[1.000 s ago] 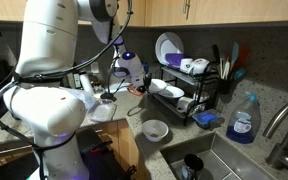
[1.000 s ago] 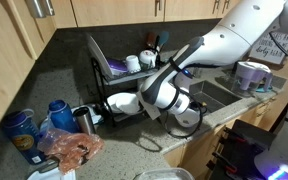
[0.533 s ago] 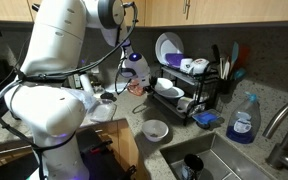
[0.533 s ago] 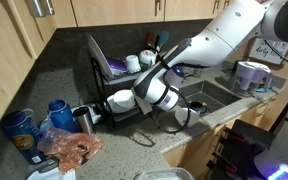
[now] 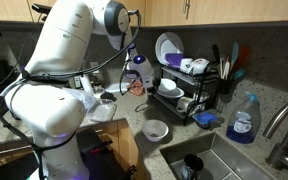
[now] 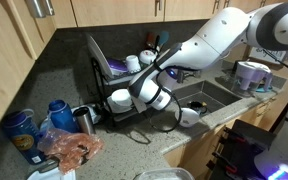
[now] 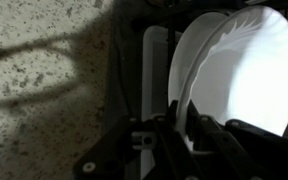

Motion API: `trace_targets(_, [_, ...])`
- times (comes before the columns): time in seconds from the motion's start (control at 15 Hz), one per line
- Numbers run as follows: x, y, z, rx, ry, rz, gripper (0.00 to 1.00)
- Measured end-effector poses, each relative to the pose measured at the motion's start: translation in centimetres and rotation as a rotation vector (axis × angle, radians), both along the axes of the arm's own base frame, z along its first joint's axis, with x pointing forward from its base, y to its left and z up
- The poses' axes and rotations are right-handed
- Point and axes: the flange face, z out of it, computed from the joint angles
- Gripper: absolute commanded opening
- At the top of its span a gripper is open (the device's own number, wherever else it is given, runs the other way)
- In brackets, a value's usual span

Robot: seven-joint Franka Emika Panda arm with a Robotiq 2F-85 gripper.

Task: Pick the plate and put it on the bottom rack

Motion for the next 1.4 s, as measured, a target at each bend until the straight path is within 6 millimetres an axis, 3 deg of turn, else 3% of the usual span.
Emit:
trace_targets(0.53, [2.2,-0.7,-0.4,-0.009,-0.029,-0.029,0.02])
trace_targets(1.13, [3.7,-0.2,-2.9,-0.063,-0.036,-0.032,0.02])
trace_targets(1.4, [4.2,-0.4,-2.9,-0.058,-0.028,-0.02,0.02])
